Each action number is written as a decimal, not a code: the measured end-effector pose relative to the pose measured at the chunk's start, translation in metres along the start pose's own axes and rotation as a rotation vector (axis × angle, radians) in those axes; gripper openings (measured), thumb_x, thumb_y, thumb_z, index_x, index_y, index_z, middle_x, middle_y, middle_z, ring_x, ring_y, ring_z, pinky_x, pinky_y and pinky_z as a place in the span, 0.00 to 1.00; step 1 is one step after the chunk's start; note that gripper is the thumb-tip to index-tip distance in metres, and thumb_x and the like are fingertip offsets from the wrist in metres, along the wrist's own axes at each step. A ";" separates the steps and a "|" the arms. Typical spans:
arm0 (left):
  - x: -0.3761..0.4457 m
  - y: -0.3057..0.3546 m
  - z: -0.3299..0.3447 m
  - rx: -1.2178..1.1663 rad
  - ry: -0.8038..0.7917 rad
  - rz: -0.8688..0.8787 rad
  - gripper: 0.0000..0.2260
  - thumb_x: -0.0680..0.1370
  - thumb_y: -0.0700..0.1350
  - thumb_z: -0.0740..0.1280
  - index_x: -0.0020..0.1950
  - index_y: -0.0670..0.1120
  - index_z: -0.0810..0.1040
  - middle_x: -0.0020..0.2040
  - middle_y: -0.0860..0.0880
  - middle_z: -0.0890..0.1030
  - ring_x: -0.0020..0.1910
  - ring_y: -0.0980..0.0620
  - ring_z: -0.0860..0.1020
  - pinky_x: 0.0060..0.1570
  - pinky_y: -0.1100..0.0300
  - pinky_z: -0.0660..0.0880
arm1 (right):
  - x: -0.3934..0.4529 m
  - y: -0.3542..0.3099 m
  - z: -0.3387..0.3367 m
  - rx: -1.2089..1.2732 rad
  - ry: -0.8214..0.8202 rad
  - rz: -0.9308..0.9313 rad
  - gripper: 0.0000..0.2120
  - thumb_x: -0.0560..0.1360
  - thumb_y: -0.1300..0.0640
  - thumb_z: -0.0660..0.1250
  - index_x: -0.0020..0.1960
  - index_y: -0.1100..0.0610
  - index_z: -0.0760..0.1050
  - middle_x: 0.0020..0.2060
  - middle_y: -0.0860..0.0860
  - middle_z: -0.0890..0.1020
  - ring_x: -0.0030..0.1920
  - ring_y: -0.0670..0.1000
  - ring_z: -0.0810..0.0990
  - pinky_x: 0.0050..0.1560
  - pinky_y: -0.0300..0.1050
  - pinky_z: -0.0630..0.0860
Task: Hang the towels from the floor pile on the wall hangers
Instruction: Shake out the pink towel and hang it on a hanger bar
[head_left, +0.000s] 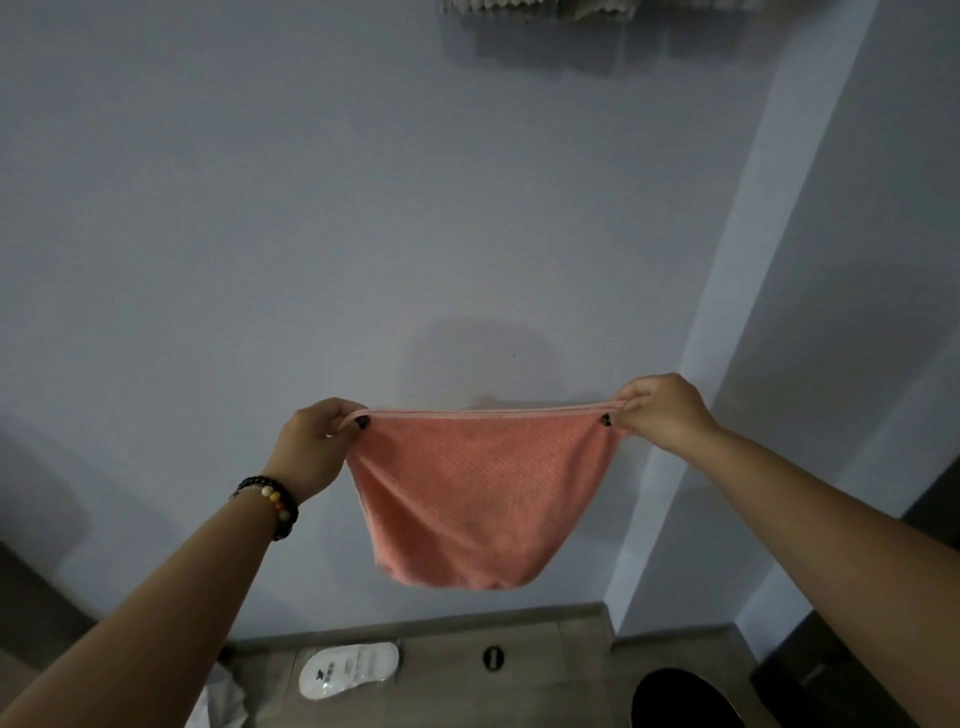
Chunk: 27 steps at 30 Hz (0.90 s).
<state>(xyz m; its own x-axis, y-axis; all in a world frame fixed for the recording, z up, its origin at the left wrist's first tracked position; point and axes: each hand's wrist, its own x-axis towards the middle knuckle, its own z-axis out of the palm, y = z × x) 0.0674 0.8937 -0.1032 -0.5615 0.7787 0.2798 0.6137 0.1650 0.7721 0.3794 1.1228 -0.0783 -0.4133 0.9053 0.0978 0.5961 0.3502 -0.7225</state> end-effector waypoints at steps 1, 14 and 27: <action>-0.002 0.003 0.002 -0.018 0.007 -0.008 0.07 0.79 0.40 0.66 0.45 0.50 0.80 0.43 0.50 0.82 0.43 0.54 0.79 0.40 0.67 0.72 | 0.000 0.001 0.001 -0.008 0.021 -0.029 0.05 0.67 0.63 0.75 0.43 0.57 0.83 0.35 0.51 0.84 0.40 0.51 0.83 0.40 0.34 0.75; 0.008 0.053 0.007 -0.114 0.169 0.001 0.05 0.79 0.41 0.65 0.48 0.45 0.81 0.42 0.51 0.82 0.41 0.60 0.78 0.39 0.69 0.71 | -0.009 0.000 0.004 -0.713 -0.084 -0.191 0.09 0.75 0.61 0.63 0.50 0.58 0.80 0.50 0.55 0.78 0.56 0.57 0.73 0.49 0.46 0.73; 0.000 0.014 0.004 -0.393 0.129 -0.259 0.06 0.79 0.40 0.65 0.46 0.42 0.82 0.42 0.43 0.82 0.44 0.45 0.79 0.52 0.49 0.78 | -0.014 0.016 -0.022 0.499 -0.085 0.121 0.06 0.76 0.59 0.69 0.46 0.62 0.80 0.40 0.57 0.82 0.40 0.52 0.81 0.47 0.49 0.81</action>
<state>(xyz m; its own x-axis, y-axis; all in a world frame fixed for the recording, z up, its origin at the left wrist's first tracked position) 0.0784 0.8982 -0.0945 -0.7476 0.6567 0.0989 0.2021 0.0831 0.9758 0.4097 1.1213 -0.0760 -0.4289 0.9021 -0.0475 0.2505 0.0683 -0.9657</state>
